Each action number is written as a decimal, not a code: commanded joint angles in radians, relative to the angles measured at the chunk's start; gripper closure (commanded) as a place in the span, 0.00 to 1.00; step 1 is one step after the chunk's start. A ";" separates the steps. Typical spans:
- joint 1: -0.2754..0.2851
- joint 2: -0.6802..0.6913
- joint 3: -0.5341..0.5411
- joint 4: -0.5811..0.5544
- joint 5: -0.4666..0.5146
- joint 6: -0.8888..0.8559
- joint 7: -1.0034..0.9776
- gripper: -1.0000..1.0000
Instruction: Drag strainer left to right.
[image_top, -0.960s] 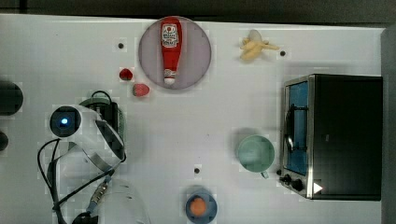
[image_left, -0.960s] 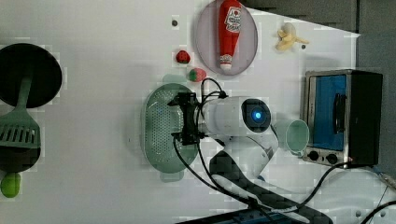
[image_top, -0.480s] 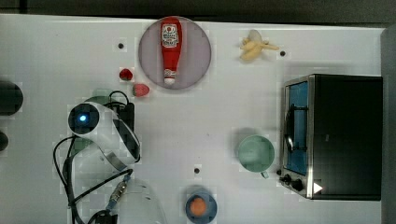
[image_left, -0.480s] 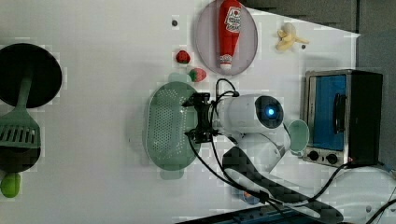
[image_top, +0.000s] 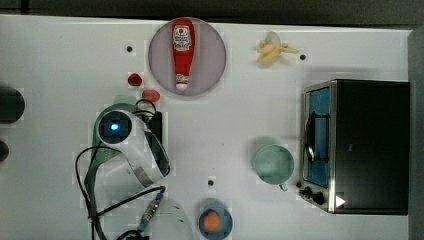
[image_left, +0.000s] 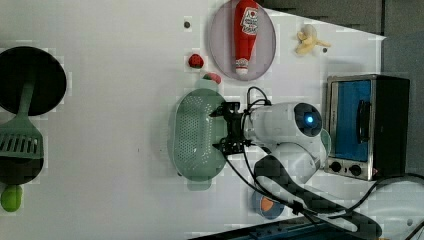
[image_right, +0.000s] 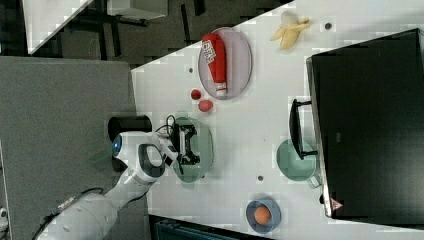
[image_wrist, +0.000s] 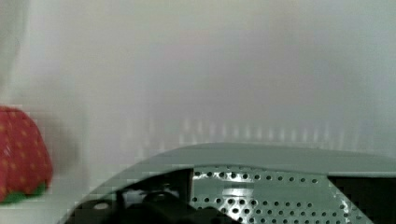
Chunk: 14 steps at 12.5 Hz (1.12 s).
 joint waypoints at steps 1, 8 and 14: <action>-0.077 -0.026 -0.028 -0.005 -0.023 0.005 -0.086 0.00; -0.151 -0.054 -0.082 -0.034 -0.023 0.005 -0.238 0.00; -0.189 -0.096 -0.153 -0.080 -0.023 0.009 -0.356 0.00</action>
